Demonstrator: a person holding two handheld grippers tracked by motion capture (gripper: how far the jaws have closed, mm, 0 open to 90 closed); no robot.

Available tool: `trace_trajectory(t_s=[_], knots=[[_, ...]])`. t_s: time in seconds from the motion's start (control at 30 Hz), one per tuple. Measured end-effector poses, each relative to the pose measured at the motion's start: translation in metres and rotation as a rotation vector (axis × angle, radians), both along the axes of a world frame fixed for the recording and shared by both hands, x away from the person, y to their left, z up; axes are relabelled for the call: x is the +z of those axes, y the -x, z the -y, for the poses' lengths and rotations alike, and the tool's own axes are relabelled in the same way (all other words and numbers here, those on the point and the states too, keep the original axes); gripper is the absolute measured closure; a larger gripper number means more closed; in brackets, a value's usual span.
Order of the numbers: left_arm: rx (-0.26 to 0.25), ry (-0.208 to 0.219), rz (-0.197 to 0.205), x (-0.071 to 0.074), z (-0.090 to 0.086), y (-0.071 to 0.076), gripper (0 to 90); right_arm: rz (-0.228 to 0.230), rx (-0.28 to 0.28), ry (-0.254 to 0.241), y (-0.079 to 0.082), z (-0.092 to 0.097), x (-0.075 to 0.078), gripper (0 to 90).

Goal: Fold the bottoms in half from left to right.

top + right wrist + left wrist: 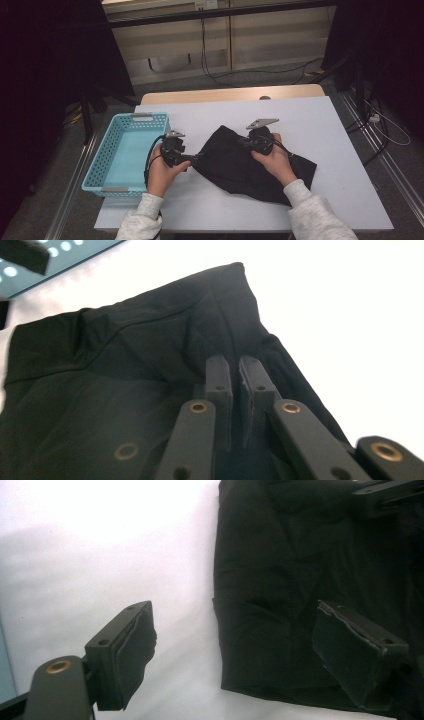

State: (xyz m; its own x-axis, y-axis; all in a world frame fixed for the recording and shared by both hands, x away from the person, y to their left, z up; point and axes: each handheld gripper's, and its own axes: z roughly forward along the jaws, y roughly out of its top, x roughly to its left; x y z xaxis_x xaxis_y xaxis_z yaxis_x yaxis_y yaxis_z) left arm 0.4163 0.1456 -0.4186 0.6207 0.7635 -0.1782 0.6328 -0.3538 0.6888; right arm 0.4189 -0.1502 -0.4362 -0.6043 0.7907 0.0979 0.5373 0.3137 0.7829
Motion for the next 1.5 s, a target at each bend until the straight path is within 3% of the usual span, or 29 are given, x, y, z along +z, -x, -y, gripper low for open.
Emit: trace_trajectory(t_s=[0.33, 0.6, 1.1, 1.5], knots=[[-0.009, 0.001, 0.020, 0.005, 0.005, 0.002, 17.8, -0.001, -0.027, -0.028, 0.008, 0.013, 0.008, 84.9], [-0.042, -0.007, -0.008, -0.001, 0.012, 0.002, 18.0, -0.031, -0.049, -0.031, 0.009, 0.026, 0.004, 85.0], [-0.036, 0.003, -0.006, 0.003, 0.015, -0.002, 17.5, -0.051, -0.050, -0.025, 0.018, 0.036, 0.004, 85.0], [-0.019, 0.009, 0.014, 0.005, 0.015, 0.001, 17.4, -0.037, -0.025, 0.003, 0.015, 0.022, -0.004, 84.1]])
